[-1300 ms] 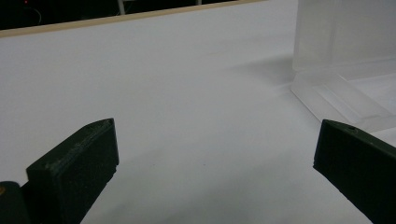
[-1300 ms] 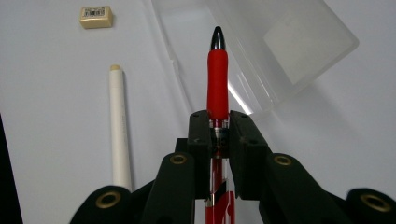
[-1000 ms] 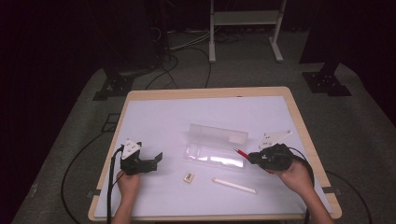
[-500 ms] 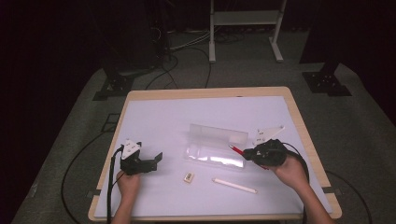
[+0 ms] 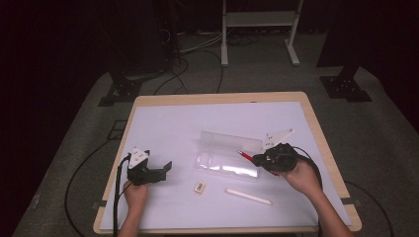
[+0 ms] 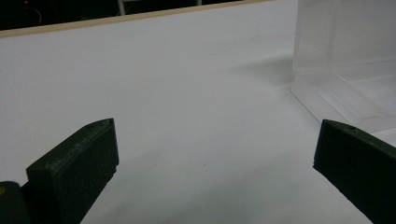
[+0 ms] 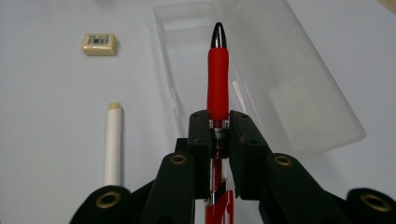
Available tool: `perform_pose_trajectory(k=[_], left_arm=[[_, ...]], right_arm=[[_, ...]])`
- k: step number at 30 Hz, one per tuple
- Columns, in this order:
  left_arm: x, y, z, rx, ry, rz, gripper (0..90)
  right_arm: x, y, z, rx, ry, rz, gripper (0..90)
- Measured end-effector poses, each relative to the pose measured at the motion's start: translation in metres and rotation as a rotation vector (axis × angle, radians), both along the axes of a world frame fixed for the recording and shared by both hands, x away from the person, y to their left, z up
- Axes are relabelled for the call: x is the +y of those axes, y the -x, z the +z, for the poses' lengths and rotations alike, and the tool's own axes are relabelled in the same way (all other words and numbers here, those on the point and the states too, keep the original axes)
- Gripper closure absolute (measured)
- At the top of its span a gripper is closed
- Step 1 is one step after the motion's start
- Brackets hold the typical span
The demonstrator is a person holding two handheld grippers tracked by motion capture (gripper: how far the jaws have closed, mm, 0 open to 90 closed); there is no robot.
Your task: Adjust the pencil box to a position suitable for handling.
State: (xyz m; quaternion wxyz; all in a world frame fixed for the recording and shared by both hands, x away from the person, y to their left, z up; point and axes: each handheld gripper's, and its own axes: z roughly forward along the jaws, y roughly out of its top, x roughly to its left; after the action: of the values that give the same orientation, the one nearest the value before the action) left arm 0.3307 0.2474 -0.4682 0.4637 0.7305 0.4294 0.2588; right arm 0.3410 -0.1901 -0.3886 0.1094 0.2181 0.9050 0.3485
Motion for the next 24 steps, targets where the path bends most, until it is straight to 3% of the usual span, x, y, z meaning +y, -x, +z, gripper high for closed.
perform_pose_trajectory(k=[24], left_arm=[[0.0, 0.0, 0.0, -0.001, 0.001, 0.0, 0.0]], right_arm=[[0.039, -0.022, 0.0, -0.014, 0.067, 0.076, 78.8]])
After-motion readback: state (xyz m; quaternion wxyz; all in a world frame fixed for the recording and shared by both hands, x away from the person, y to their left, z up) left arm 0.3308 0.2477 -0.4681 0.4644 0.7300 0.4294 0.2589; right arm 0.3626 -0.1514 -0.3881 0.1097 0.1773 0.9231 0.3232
